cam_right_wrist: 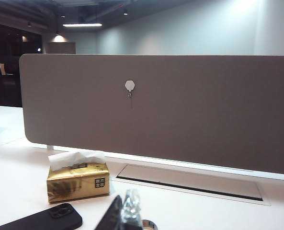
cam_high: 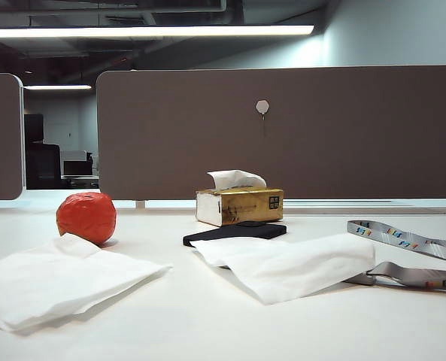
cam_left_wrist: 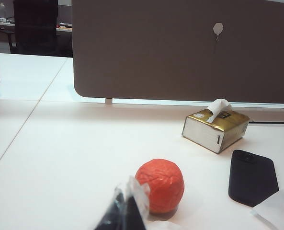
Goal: Pull out a tissue from the tissue box and use it to cover the ID card on the tabletop.
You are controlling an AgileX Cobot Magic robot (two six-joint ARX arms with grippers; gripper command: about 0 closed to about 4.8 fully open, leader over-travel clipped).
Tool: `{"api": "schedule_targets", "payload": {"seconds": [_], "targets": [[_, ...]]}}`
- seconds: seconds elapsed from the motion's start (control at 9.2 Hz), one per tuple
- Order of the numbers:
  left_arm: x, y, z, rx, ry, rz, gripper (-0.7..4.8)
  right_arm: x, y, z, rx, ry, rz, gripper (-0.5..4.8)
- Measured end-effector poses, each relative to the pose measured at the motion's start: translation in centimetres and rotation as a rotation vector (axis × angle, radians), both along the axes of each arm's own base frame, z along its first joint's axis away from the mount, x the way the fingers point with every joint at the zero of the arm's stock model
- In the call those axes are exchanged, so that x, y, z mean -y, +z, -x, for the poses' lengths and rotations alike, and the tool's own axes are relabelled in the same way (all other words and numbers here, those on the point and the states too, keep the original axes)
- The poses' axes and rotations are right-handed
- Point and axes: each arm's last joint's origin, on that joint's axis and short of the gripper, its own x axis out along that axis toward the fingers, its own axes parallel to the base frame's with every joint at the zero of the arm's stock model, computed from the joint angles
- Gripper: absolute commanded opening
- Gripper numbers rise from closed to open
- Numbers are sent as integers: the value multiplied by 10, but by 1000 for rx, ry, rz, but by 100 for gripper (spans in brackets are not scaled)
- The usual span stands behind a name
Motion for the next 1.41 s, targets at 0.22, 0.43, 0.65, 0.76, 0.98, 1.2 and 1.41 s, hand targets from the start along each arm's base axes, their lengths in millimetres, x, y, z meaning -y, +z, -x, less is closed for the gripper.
{"api": "schedule_targets", "payload": {"seconds": [0.22, 0.43, 0.65, 0.76, 0.98, 1.2, 1.41], "targets": [[0, 0, 0, 0, 0, 0, -6, -2, 4, 2, 10, 77, -34, -5], [0, 0, 0, 0, 0, 0, -6, -1, -2, -1, -78, 46, -74, -5], [0, 0, 0, 0, 0, 0, -6, 1, -9, -3, -115, -8, -95, -5], [0, 0, 0, 0, 0, 0, -6, 1, -13, -4, -156, -18, -101, -5], [0, 0, 0, 0, 0, 0, -6, -1, -13, -4, -159, 8, -99, -5], [0, 0, 0, 0, 0, 0, -6, -13, -13, -3, -156, 94, -75, -5], [0, 0, 0, -3, 0, 0, -6, -13, -13, -3, -142, 51, -41, -5]]}}
